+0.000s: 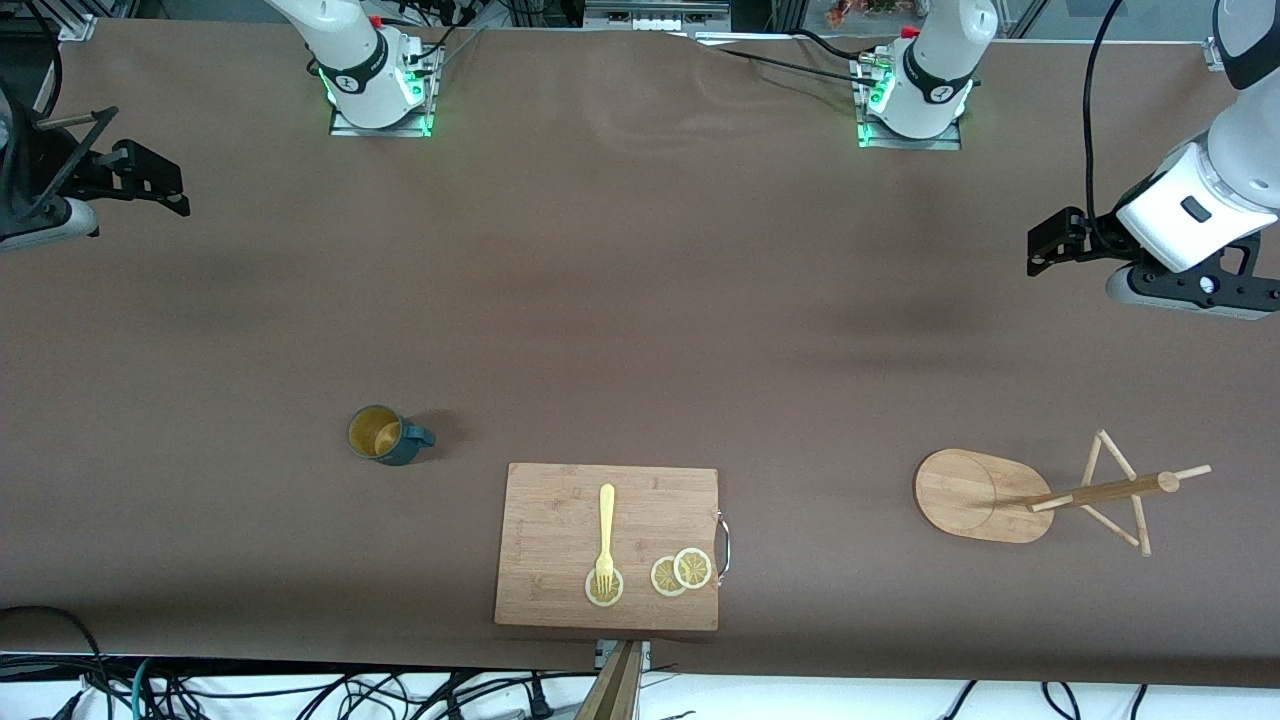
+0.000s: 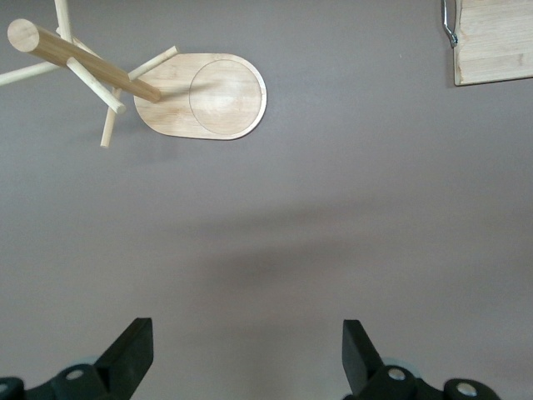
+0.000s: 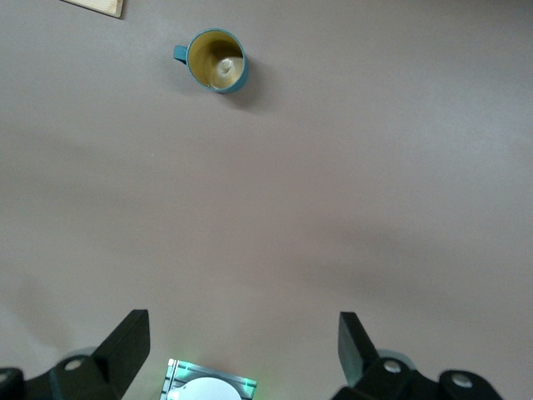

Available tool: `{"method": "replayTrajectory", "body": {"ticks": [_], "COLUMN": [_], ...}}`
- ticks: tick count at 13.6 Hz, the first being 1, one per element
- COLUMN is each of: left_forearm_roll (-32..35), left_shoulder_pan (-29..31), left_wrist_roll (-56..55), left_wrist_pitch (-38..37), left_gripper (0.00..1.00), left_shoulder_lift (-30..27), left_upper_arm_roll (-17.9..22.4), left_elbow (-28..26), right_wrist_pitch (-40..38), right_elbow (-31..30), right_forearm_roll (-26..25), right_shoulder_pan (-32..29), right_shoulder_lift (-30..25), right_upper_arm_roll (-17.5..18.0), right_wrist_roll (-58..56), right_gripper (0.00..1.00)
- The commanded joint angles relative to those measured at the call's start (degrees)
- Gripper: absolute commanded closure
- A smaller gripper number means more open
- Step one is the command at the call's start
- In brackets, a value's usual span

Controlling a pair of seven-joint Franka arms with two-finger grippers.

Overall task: Pass cup and hang on rack
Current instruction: 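Move the right gripper out toward the teal mug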

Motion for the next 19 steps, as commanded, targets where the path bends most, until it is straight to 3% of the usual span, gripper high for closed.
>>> {"method": "replayTrajectory", "body": {"ticks": [1,19], "left_forearm_roll": [1.19,1.19], "left_shoulder_pan": [-0.23,-0.23], "left_wrist_roll": [0.51,0.51], "left_wrist_pitch": [-1.12,-1.2], "left_gripper": [0.0,0.0], "left_shoulder_lift": [0.72,0.72], "left_upper_arm_roll": [-0.01,-0.01], "left_elbow": [1.77,1.77], "right_wrist_pitch": [-1.47,-0.59], "right_elbow": [1.24,0.89], "right_forearm_roll": [-0.38,0.06], "right_shoulder_pan": [-0.72,-0.72], "right_shoulder_lift": [0.28,0.71], "right_upper_arm_roll": [1.0,1.09], "right_wrist_roll": [1.19,1.98], "right_gripper": [0.0,0.0]}}
